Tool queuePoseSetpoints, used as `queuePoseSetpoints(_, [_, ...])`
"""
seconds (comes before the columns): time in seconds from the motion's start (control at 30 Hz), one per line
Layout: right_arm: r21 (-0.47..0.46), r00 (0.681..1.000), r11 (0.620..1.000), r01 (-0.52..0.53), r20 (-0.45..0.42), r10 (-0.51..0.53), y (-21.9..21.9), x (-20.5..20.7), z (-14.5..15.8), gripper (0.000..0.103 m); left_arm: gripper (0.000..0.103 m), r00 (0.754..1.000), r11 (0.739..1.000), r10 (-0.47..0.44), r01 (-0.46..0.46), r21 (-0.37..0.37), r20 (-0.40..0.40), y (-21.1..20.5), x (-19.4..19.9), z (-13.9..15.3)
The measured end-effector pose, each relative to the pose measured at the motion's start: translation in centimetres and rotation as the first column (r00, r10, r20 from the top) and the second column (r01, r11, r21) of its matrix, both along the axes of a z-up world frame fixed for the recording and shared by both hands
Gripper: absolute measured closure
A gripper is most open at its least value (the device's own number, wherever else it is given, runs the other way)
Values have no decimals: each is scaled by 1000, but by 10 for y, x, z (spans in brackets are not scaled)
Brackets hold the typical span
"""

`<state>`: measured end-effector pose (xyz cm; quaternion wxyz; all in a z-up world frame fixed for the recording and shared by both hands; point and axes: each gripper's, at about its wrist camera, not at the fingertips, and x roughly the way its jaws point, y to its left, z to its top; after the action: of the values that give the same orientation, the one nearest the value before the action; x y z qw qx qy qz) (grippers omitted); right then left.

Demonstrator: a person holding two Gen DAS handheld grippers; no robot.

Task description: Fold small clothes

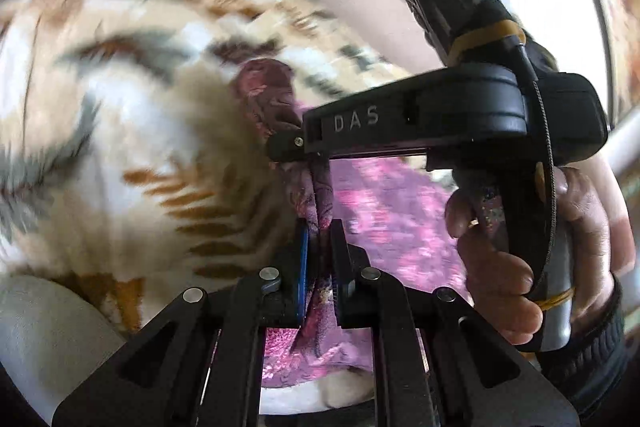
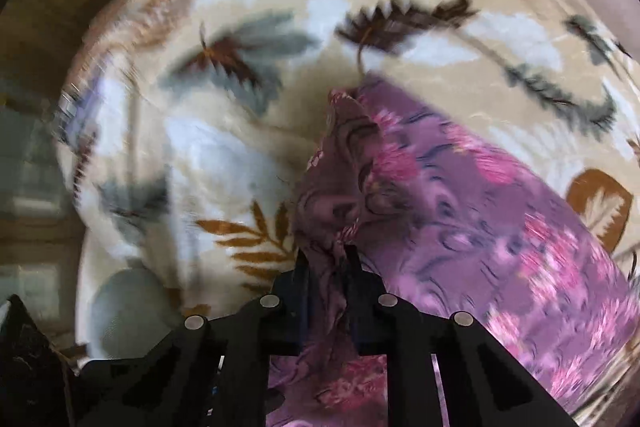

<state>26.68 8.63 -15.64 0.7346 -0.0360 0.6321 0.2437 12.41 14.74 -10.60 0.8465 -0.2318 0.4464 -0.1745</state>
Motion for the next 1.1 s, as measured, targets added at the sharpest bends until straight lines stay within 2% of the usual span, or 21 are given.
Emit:
queuePoseSetpoints(0.07, [127, 997, 991, 52, 49, -59, -35, -15, 31, 89, 94, 999, 999, -40, 40, 4, 34, -18, -8, 21])
queuePoseSetpoints(0.17, [303, 981, 943, 138, 88, -172, -95, -41, 61, 89, 95, 986, 988, -143, 138, 61, 82, -59, -19, 54])
queuePoseSetpoints(0.27, [464, 947, 854, 235, 88, -308, -167, -70, 78, 90, 95, 965, 962, -248, 235, 137, 88, -110, -23, 71])
queuePoseSetpoints(0.33, [531, 922, 798, 285, 75, -379, -203, -82, 80, 90, 95, 943, 936, -322, 305, 175, 81, -147, -27, 73])
queuePoseSetpoints(0.37, [574, 904, 756, 314, 61, -422, -231, -90, 78, 90, 95, 931, 920, -358, 339, 196, 74, -169, -27, 72])
queuePoseSetpoints(0.5, [658, 847, 641, 396, 7, -531, -308, -107, 59, 91, 94, 889, 864, -456, 430, 262, 44, -240, -26, 61])
queuePoseSetpoints(0.63, [706, 791, 532, 468, -66, -609, -374, -114, 27, 91, 94, 865, 824, -502, 485, 292, -21, -301, -15, 33])
queuePoseSetpoints(0.73, [700, 755, 483, 526, -123, -644, -417, -114, -4, 91, 94, 853, 798, -515, 513, 317, -83, -336, -2, 0])
queuePoseSetpoints(0.87, [679, 708, 432, 593, -186, -681, -443, -118, -56, 91, 95, 838, 773, -519, 544, 326, -168, -360, 3, -44])
queuePoseSetpoints(0.93, [657, 667, 373, 656, -272, -694, -450, -120, -82, 91, 95, 834, 765, -516, 551, 334, -196, -366, 0, -56])
queuePoseSetpoints(0.97, [654, 662, 369, 661, -276, -697, -452, -121, -82, 91, 94, 836, 767, -513, 549, 332, -197, -367, 0, -58])
queuePoseSetpoints(1.0, [658, 665, 380, 650, -249, -704, -453, -120, -77, 91, 94, 839, 772, -511, 544, 329, -187, -370, 2, -56])
queuePoseSetpoints(1.1, [642, 674, 441, 627, -163, -721, -452, -111, -66, 91, 93, 850, 780, -500, 525, 341, -166, -373, 2, -50])
